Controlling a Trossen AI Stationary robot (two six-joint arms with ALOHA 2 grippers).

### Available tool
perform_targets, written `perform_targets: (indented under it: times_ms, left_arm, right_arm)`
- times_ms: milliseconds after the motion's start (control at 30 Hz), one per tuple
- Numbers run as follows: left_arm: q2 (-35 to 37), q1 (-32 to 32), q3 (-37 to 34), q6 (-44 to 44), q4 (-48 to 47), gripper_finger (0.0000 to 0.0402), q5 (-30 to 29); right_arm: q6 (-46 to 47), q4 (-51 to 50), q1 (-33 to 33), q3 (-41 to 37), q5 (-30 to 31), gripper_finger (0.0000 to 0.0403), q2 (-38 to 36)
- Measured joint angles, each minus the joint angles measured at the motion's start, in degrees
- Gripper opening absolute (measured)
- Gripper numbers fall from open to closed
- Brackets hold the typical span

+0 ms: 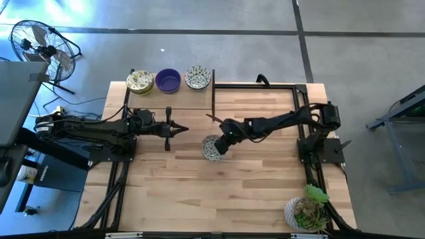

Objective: Pick & Place Mini bowls
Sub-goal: Stack the blue and white patterned bowl on the blue and white patterned bowl on the shelf

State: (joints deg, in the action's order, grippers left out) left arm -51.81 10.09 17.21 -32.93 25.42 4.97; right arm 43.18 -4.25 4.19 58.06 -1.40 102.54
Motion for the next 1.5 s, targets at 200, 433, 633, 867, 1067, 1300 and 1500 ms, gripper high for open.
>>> perform_targets:
  times_ms: [200, 433, 633, 867, 1067, 1300, 1500]
  left_arm:
    - [0.0, 0.0, 0.0, -0.02, -0.06, 0.0001, 0.0]
    - [0.0, 0.0, 0.0, -0.02, -0.41, 0.0001, 0.02]
    - [0.0, 0.0, -0.02, -0.02, -0.97, 0.0001, 0.04]
    - [0.0, 0.0, -0.02, 0.0, -1.17, 0.0001, 0.04]
    - [0.0, 0.0, -0.02, 0.0, -1.42, 0.0001, 0.07]
    - [0.0, 0.0, -0.02, 0.0, -1.65, 0.0001, 0.13]
    - [0.0, 0.0, -0.02, 0.0, -1.97, 0.0001, 0.22]
  right_arm:
    - [-0.58, 0.38, -0.02, 0.0, 1.35, 0.0019, 0.0]
    - [-1.21, 3.0, -0.07, 0.0, 0.81, 0.0019, 1.28]
    - [-1.23, 3.24, -0.09, 0.0, 1.47, 0.0019, 1.42]
    - [-2.04, 3.98, -0.09, -0.04, 1.65, 0.002, 1.81]
    - [-2.29, 5.22, -0.09, -0.04, 1.15, 0.0057, 1.81]
    - [-3.2, 5.64, -0.09, -0.03, 0.53, 0.0107, 1.79]
    - [-5.09, 5.47, -0.1, -0.02, -0.54, 0.0114, 1.79]
